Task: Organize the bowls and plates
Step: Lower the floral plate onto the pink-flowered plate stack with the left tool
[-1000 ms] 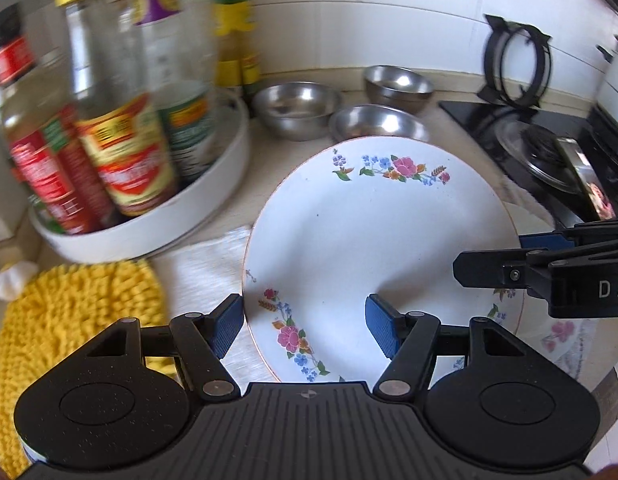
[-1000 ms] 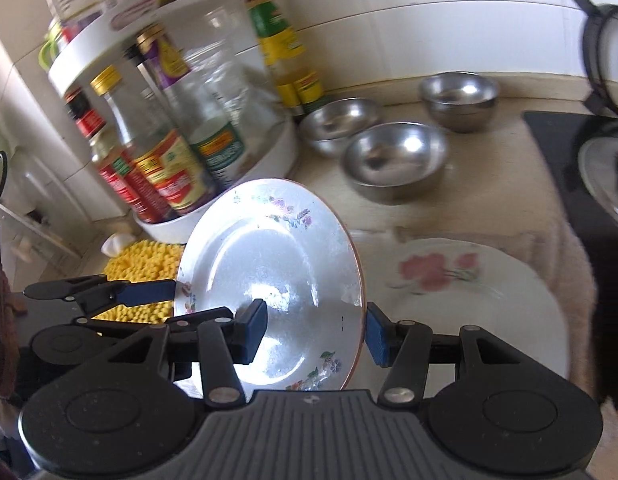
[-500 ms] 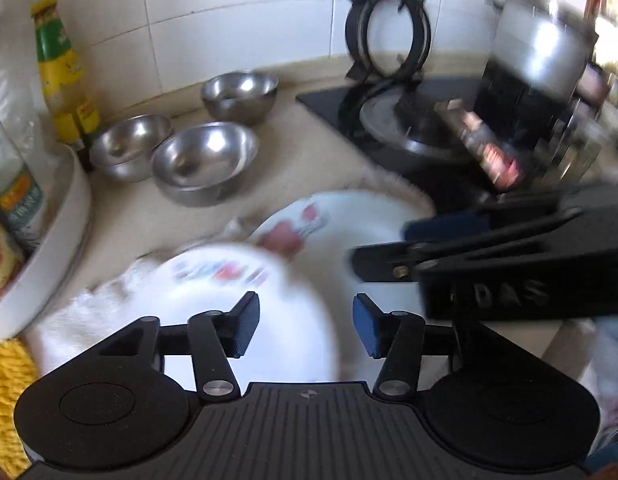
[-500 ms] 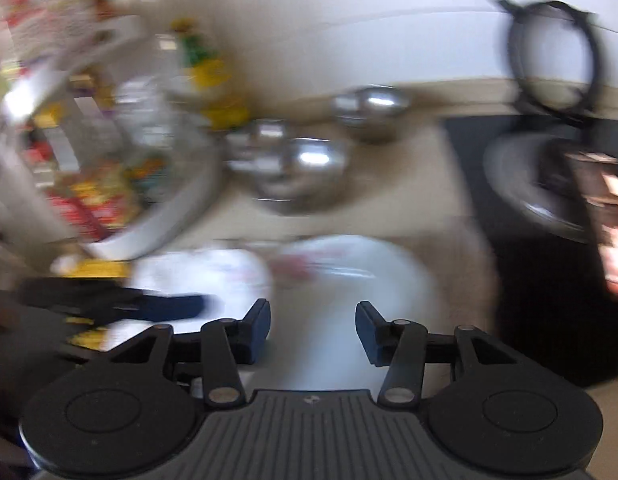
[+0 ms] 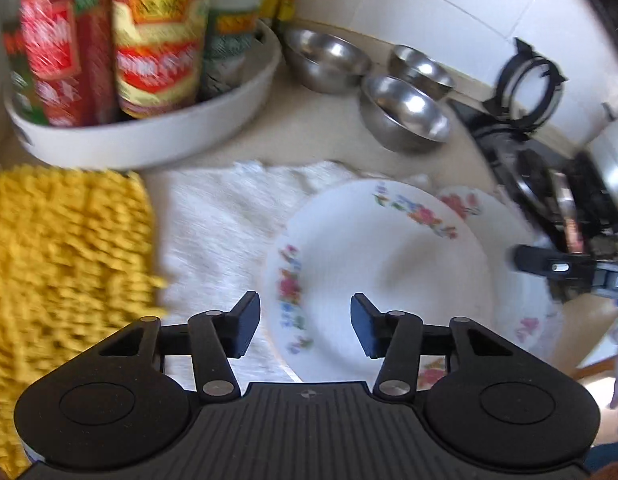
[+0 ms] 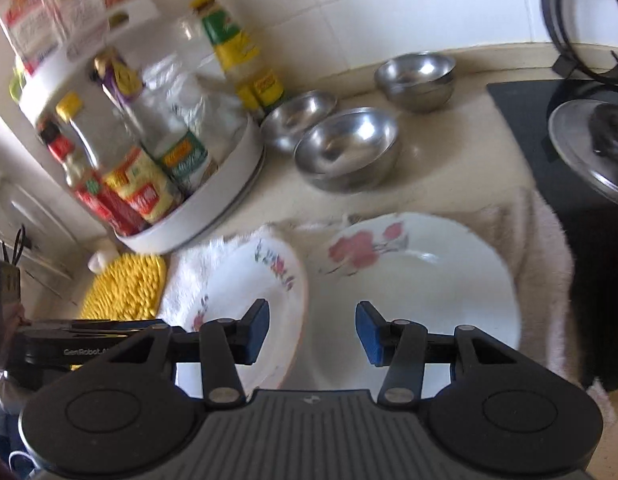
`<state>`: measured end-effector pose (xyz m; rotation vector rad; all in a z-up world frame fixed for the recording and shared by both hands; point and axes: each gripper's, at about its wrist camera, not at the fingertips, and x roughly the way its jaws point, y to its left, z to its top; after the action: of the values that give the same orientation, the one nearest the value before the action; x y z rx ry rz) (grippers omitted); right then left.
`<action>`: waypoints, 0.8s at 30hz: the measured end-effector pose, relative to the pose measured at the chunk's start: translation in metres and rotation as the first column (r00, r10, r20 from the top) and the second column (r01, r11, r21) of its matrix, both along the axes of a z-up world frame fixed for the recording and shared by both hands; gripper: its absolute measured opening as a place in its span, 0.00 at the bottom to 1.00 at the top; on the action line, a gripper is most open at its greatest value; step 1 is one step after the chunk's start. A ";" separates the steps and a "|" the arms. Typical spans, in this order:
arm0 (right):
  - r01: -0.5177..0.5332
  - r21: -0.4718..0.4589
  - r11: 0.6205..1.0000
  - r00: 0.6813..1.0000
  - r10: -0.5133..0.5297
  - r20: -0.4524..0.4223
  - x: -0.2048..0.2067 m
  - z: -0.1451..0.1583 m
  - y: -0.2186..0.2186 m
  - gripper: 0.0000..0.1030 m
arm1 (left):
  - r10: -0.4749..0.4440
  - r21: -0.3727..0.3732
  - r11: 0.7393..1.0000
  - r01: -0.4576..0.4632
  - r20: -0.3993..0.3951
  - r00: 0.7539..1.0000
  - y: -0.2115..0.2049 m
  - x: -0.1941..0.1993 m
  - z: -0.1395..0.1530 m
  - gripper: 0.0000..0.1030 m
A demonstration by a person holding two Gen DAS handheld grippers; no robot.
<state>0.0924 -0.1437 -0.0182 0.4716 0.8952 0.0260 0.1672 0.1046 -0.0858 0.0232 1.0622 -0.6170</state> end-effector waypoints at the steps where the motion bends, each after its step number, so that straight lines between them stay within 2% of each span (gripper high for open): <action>1: -0.001 -0.011 1.000 1.000 0.001 -0.010 0.001 -0.001 0.003 0.63 | -0.014 -0.003 1.000 0.014 -0.006 1.000 -0.003 0.001 -0.004 0.58; 5: 0.002 -0.039 0.999 0.999 -0.004 -0.043 0.008 -0.005 0.012 0.63 | 0.007 -0.020 1.000 -0.007 -0.014 1.000 0.001 0.010 -0.016 0.58; 7: -0.003 -0.042 0.999 0.998 0.001 -0.056 0.008 -0.007 0.017 0.63 | 0.007 -0.033 0.999 -0.007 -0.021 1.000 0.008 0.018 -0.017 0.61; 9: -0.015 -0.046 0.999 0.997 0.012 -0.072 0.010 -0.010 0.020 0.63 | -0.014 -0.033 0.999 0.012 -0.049 0.999 0.009 0.023 -0.022 0.61; 11: -0.011 -0.043 0.999 0.997 0.007 -0.083 0.013 -0.013 0.022 0.64 | -0.042 -0.046 0.998 0.040 -0.046 0.998 0.007 0.023 -0.023 0.69; 16: -0.014 -0.030 0.999 0.994 0.011 -0.110 0.018 -0.022 0.028 0.64 | -0.081 -0.069 0.995 0.078 -0.040 0.996 0.001 0.021 -0.025 0.71; 18: -0.025 -0.024 0.999 0.993 0.022 -0.117 0.018 -0.024 0.031 0.64 | -0.075 -0.094 0.993 0.071 -0.043 0.996 0.000 0.021 -0.025 0.71; 19: -0.028 -0.040 0.999 0.993 0.023 -0.120 0.019 -0.023 0.034 0.70 | -0.091 -0.113 0.990 0.085 -0.045 0.995 -0.002 0.022 -0.024 0.69; 20: -0.025 -0.077 0.997 0.992 0.015 -0.123 0.018 -0.022 0.036 0.72 | -0.108 -0.133 0.986 0.101 -0.046 0.993 -0.004 0.021 -0.023 0.69; 24: -0.008 -0.065 0.998 0.994 0.002 -0.105 0.010 -0.016 0.022 0.72 | -0.136 -0.125 0.983 0.131 -0.036 0.990 -0.020 0.016 -0.021 0.70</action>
<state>0.1019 -0.1214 -0.0345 0.4124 0.9974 -0.0237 0.1835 0.0849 -0.1070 -0.0268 1.0697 -0.8065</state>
